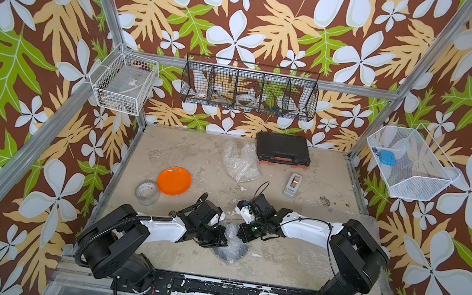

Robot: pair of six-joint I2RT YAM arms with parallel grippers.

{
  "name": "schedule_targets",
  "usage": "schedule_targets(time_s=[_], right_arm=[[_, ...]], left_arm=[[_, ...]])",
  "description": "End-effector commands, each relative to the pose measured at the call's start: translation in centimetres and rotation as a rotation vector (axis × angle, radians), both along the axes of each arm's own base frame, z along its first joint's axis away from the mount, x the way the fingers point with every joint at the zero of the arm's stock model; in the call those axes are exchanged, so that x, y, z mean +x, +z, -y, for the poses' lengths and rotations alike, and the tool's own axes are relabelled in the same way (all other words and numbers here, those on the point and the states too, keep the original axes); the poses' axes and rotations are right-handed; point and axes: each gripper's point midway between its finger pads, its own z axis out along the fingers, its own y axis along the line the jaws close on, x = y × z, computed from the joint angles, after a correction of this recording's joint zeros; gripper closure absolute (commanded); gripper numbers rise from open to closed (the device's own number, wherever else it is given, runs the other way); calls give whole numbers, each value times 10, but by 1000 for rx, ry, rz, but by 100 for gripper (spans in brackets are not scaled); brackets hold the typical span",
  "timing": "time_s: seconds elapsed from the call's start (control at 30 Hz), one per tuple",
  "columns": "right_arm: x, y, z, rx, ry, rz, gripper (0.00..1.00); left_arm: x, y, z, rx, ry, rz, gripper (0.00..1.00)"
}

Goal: Wrap dinner plates in bubble wrap
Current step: Wrap the plate in the bubble wrap.

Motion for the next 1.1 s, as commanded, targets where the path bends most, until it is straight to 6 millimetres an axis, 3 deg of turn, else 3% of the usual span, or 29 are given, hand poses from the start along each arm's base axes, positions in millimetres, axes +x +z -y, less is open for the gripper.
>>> schedule_targets(time_s=[0.0,0.07,0.13,0.27,0.33,0.4,0.5,0.63,0.73,0.87,0.97,1.07], right_arm=[[4,-3,24,-115,-53,24,91],[4,9,34,-163,-104,18,75],[1,28,38,-155,-138,14,68],[-13,68,11,9,-145,-9,59],[-26,79,-14,135,-123,-72,60],[-37,86,-38,272,-106,-152,72],[-41,69,-43,288,-122,-203,77],[-25,4,1,39,-246,-174,87],[-26,-21,22,-65,-242,-154,92],[-29,-27,24,-53,-212,-135,95],[-29,-26,22,-48,-189,-127,96],[-28,-24,22,-45,-183,-119,97]], left_arm=[[-5,-11,-9,49,96,-89,97],[-7,-17,-15,83,97,-98,97],[-12,-25,-18,102,91,-117,97],[-15,-31,-21,114,93,-134,97],[-14,-32,-20,116,94,-134,97],[-14,-32,-20,118,95,-135,97],[-13,-32,-21,124,99,-135,97],[-11,-24,-23,128,105,-113,97],[-1,-2,-19,121,106,-61,94],[24,56,-2,60,90,66,93],[39,87,14,17,62,122,92],[44,77,22,34,25,103,92]])
